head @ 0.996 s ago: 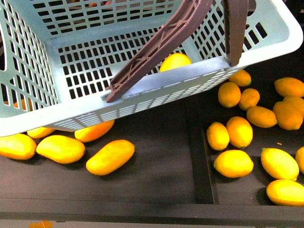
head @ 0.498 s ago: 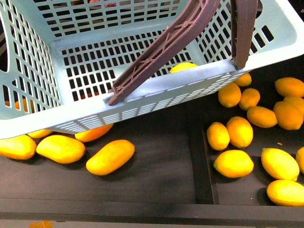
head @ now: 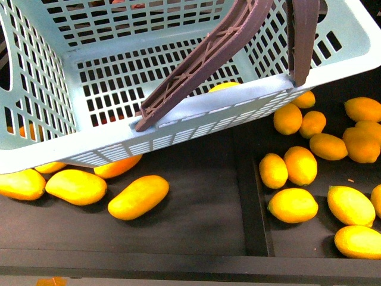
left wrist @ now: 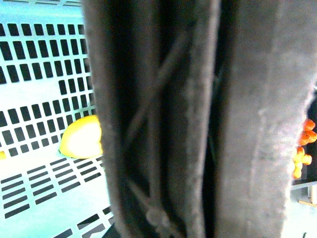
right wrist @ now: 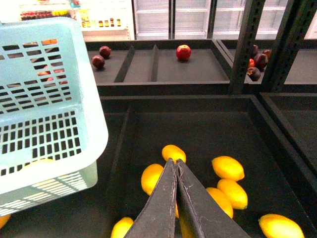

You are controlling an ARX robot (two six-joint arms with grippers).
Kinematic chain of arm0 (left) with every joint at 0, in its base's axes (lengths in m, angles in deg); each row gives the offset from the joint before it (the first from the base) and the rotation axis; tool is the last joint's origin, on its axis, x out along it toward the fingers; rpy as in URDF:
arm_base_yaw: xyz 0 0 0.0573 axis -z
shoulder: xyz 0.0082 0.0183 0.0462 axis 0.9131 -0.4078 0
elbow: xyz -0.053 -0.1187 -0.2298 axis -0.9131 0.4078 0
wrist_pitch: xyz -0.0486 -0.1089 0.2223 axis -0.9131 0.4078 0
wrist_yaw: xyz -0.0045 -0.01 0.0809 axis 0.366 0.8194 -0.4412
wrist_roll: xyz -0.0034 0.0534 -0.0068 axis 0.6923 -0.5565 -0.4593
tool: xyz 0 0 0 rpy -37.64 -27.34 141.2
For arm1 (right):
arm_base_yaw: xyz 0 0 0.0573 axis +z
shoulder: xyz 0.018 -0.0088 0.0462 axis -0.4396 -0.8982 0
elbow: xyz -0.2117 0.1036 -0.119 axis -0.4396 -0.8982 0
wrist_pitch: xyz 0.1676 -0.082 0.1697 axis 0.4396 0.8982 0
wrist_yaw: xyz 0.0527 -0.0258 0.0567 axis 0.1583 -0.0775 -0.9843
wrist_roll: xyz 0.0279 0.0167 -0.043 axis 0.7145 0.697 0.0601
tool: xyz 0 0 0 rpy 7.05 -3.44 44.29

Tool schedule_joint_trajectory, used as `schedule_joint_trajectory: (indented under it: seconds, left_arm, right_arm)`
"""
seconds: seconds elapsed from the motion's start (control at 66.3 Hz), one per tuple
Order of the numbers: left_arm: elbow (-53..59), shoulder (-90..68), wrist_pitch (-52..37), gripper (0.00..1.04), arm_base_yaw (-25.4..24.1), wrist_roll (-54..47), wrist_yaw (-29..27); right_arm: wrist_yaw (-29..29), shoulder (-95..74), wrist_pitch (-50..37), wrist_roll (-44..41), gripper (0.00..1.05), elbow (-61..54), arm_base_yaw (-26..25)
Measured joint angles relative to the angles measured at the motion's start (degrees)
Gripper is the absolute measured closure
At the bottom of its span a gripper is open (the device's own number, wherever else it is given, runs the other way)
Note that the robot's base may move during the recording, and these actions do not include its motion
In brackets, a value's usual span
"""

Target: Pick lemon and mango into basket

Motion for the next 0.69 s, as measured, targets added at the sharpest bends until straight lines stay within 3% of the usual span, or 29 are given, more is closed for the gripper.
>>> schedule_joint_trajectory:
  seconds: [0.075,0.588,0.694]
  left_arm:
    - [0.0,0.0,0.0,0.9,0.0,0.1,0.2]
    - [0.0,0.0,0.0,0.9,0.6,0.3,1.3]
    - [0.0,0.0,0.0,0.9,0.6,0.3,0.8]
  right_arm:
    - [0.0,2.0,1.3,0.0,0.99,-0.6,0.0]
    - [0.0,2.9,1.4,0.0,0.11,-0.9,-0.2]
    - [0.1,2.8,1.5,0.0,0.09,-1.0,-0.2]
